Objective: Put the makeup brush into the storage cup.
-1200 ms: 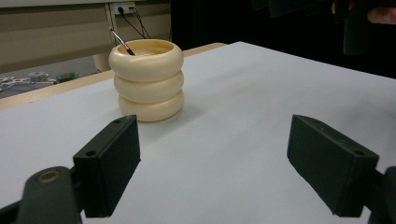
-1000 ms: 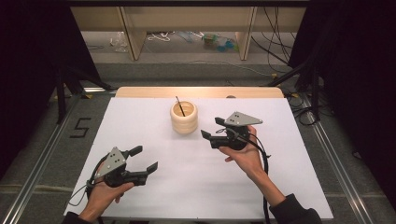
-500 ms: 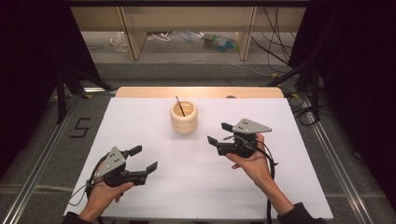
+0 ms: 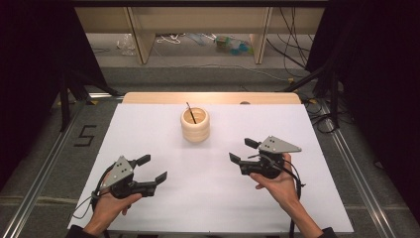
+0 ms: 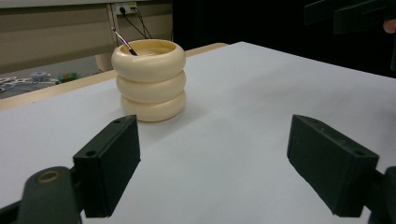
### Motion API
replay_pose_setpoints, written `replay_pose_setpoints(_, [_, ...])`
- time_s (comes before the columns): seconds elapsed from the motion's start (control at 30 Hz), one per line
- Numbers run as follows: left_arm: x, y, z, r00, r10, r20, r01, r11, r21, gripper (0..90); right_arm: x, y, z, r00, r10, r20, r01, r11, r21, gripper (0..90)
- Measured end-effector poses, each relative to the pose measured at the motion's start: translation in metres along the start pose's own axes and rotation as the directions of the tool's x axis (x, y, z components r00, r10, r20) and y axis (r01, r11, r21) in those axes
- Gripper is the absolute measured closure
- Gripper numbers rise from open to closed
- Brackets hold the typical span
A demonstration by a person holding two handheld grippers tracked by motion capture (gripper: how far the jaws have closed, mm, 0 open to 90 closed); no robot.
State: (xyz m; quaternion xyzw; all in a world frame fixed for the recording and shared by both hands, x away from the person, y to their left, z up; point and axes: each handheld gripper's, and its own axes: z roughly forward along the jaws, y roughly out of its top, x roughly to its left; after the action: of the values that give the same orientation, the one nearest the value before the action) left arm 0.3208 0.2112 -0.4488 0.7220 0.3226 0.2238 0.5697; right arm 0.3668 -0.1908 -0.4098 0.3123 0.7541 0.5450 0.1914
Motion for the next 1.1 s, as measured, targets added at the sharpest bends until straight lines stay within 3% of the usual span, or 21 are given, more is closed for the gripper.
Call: replay_pose_setpoints(1.1, [0.0, 0.0, 0.0, 1.0, 0.001, 0.0, -0.001, 1.0, 0.002, 17.3, -0.001, -0.022, -0.027, 0.9992, 0.008, 0.038, -0.008, 1.0, 0.007, 20.6])
